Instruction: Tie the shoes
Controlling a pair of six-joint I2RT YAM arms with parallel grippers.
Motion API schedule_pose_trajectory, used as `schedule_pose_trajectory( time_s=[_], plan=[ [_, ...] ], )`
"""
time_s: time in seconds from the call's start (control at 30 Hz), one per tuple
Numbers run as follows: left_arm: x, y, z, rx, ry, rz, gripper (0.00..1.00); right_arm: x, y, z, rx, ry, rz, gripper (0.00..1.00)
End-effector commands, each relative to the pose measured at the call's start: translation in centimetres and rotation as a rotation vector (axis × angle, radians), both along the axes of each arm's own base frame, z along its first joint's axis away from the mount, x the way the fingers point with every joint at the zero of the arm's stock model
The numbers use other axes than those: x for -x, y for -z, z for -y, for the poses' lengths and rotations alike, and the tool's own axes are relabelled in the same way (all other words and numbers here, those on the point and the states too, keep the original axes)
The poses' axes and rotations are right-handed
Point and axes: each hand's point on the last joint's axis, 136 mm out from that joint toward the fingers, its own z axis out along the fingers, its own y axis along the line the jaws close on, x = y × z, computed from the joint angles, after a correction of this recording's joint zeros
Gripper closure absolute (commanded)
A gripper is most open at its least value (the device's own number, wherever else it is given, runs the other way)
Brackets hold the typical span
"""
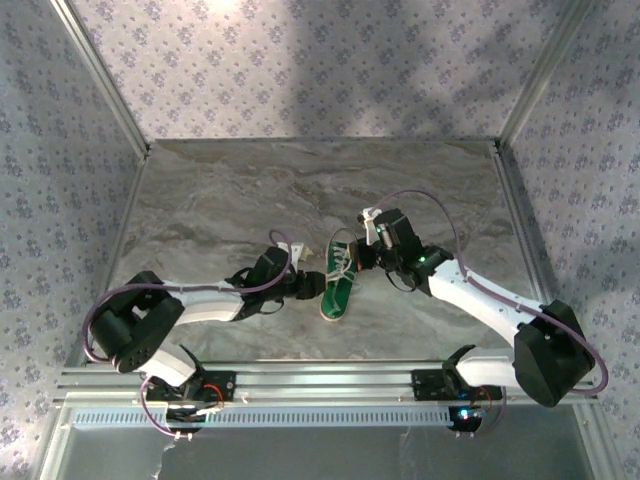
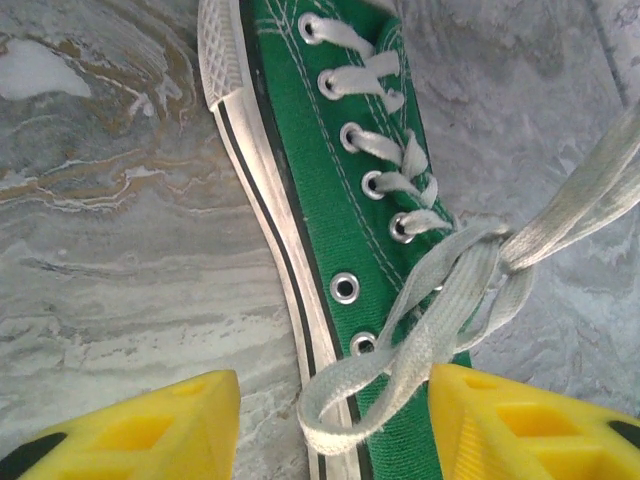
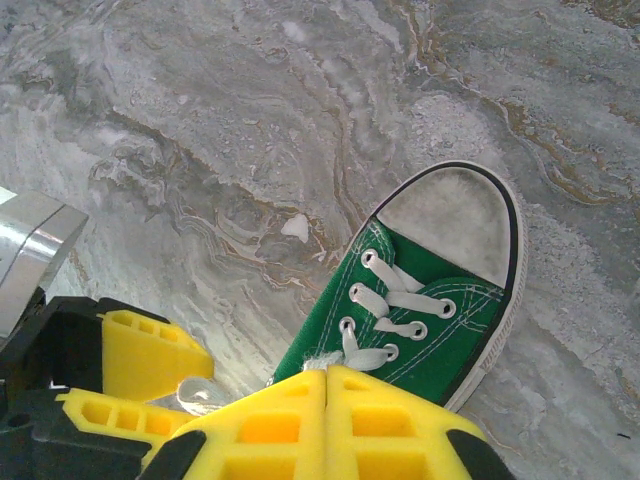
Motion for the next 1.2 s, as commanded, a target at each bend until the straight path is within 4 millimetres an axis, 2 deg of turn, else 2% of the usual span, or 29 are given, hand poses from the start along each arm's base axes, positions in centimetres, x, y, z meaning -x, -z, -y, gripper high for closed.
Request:
schedule_pose_trajectory(
  time_s=[0.0, 0.23, 0.37, 0.7, 0.93, 1.17],
  plan=[
    [-0.7, -1.9, 1.2, 0.061, 0.016, 0.038, 0.56, 0.0, -0.3, 0.0, -0.001, 0.011, 0.010, 1.00],
    [-0.5, -2.1, 1.0, 0.041, 0.032, 0.053, 0.82, 0.0, -0.1, 0.1, 0.001, 0.012, 0.007, 1.00],
    [-0.3, -2.4, 0.6, 0.004, 0.050, 0.065, 0.89, -0.1, -0.1, 0.2, 0.006, 0.015, 0.011, 1.00],
    [1.6, -3.4, 0.9, -0.230, 0.308, 0.053, 0.96, 0.1, -0.4, 0.2, 0.020, 0.011, 0.021, 1.00],
    [1.7, -3.2, 0.2, -0.420, 0.425, 0.047, 0.99, 0.1, -0.9, 0.4, 0.020, 0.020, 0.038, 1.00],
    [2.5, -3.5, 0.4, -0.502, 0.525, 0.069, 1.00, 0.1, -1.0, 0.8, 0.040, 0.029, 0.048, 1.00]
  ],
)
